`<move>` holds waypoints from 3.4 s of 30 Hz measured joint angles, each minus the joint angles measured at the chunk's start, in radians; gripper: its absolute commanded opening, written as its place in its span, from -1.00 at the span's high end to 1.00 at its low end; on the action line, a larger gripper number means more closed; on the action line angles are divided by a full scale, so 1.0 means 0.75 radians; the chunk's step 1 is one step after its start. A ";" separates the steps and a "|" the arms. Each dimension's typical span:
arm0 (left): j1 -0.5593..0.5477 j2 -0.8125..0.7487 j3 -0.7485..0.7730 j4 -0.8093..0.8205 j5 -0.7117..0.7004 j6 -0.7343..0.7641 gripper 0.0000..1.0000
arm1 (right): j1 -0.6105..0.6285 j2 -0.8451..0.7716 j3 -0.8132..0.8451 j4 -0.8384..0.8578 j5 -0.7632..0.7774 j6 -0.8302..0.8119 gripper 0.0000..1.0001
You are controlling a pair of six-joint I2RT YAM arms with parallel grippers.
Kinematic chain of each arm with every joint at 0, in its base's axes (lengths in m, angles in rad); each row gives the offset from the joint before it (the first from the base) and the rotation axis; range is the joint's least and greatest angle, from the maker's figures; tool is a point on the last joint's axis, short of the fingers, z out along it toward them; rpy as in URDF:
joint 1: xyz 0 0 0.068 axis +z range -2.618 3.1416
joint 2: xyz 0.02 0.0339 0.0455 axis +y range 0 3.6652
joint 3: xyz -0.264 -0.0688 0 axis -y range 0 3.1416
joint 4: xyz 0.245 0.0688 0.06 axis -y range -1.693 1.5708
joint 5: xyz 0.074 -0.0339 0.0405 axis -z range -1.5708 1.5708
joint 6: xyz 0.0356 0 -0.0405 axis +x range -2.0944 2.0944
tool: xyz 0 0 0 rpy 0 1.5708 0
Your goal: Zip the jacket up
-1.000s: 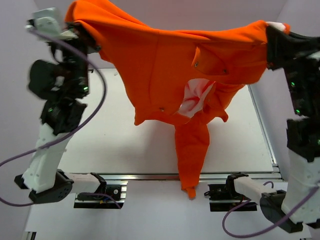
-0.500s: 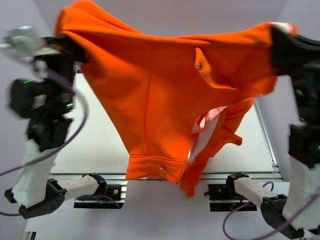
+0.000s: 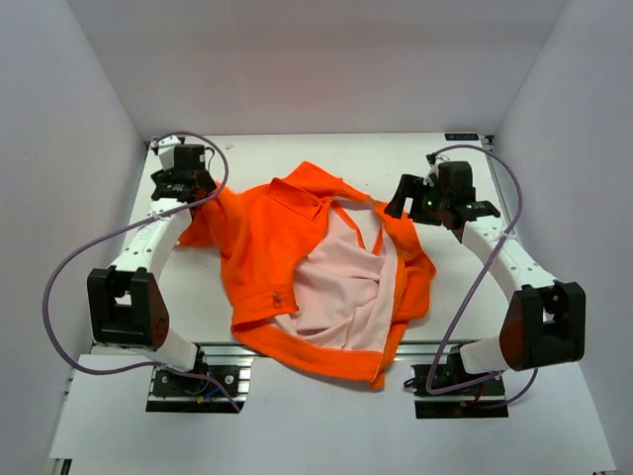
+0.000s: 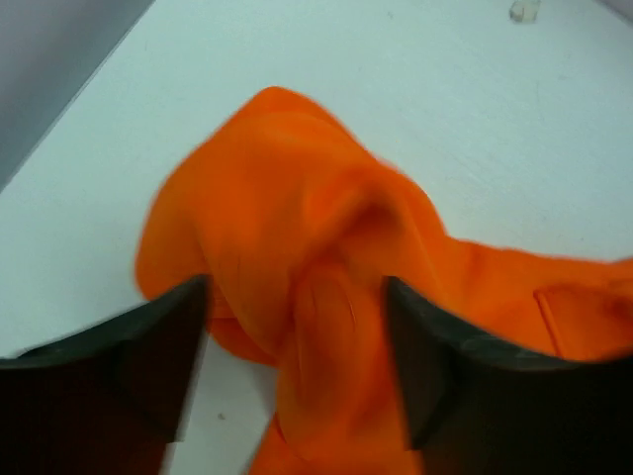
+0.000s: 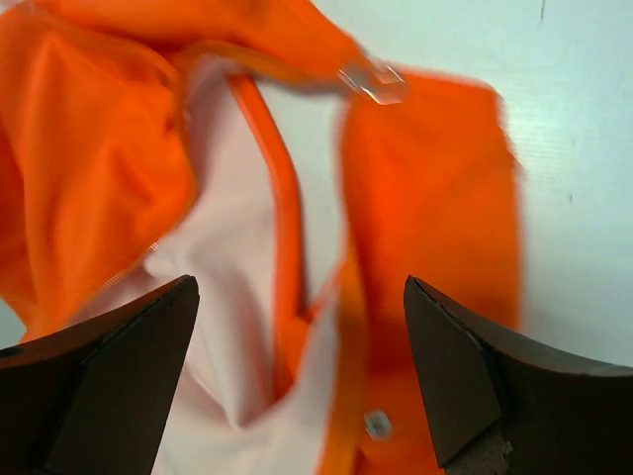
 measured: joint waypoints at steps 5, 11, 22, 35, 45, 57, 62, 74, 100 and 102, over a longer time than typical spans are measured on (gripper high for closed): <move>0.009 0.002 0.002 -0.042 0.088 -0.083 -0.96 | 0.000 -0.013 -0.027 0.000 0.055 0.015 -0.79; -0.018 0.093 0.103 0.051 0.459 -0.070 -0.96 | 0.030 0.131 -0.016 0.012 0.082 -0.011 -0.79; -0.495 0.855 0.812 0.090 0.805 0.083 -0.96 | 0.286 0.452 0.166 -0.022 0.283 -0.101 0.46; -0.582 1.265 1.081 0.079 1.052 0.053 -0.96 | 0.292 0.205 -0.103 0.056 0.230 -0.086 1.00; -0.594 1.277 1.092 0.061 0.992 0.030 -0.96 | 0.292 -0.326 -0.345 0.021 0.049 -0.039 1.00; -0.596 1.281 1.093 0.077 0.974 0.004 -0.96 | 0.292 -0.732 -0.263 -0.165 -0.024 0.008 1.00; -0.595 1.322 1.203 -0.010 0.976 0.032 -0.96 | 0.292 -0.666 -0.262 -0.163 -0.005 0.079 1.00; -0.567 0.281 0.213 -0.039 0.555 -0.017 -0.96 | 0.293 -0.362 -0.011 -0.175 0.408 0.288 1.00; -0.537 -0.226 -0.747 -0.262 0.602 -0.563 -0.96 | 0.395 1.089 1.244 -0.149 0.153 -0.243 -0.40; -0.506 -0.106 -0.654 -0.312 0.573 -0.551 -0.96 | 0.365 1.218 1.328 -0.171 0.105 -0.247 -0.38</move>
